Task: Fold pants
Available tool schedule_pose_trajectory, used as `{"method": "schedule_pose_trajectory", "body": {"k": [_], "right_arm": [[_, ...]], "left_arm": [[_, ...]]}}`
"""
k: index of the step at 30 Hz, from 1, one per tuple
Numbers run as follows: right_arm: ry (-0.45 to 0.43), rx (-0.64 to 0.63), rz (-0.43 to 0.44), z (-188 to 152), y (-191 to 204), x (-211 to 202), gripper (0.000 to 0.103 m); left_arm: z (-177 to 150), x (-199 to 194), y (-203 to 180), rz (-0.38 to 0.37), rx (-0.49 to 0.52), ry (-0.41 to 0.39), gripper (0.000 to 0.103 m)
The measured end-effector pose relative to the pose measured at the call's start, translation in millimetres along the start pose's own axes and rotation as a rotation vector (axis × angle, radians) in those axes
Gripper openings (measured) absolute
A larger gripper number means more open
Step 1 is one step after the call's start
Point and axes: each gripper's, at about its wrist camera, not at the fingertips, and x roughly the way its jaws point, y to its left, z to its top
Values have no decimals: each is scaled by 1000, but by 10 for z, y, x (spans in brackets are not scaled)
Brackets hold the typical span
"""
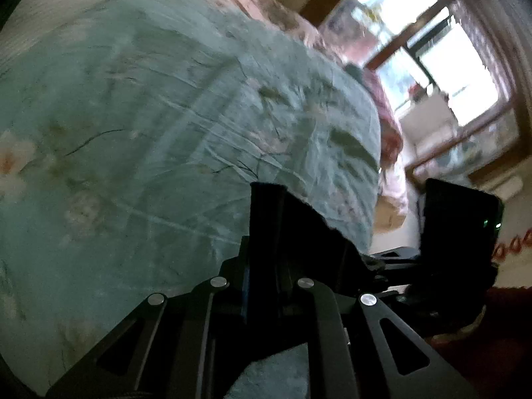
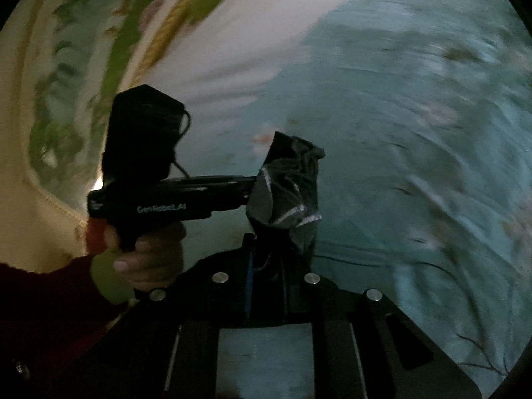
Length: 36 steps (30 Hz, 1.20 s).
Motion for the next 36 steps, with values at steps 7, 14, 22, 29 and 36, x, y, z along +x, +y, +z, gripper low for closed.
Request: {"method": "schedule_pose_trajectory", "body": {"k": [7, 14, 22, 29, 36], "right_arm": [[126, -145, 91, 59, 499, 410, 14], [255, -212, 118, -134, 717, 902, 14], [382, -317, 63, -374, 879, 1441, 14], [472, -358, 35, -551, 858, 1703, 16], [527, -381, 10, -662, 910, 1868, 21]], "left_arm": [[-458, -621, 237, -1, -92, -98, 9], [-984, -853, 653, 17, -247, -141, 9], [-1520, -841, 1080, 53, -420, -159, 10], [-1817, -756, 1277, 82, -497, -154, 10], [-2026, -771, 1403, 109, -561, -158, 8]]}}
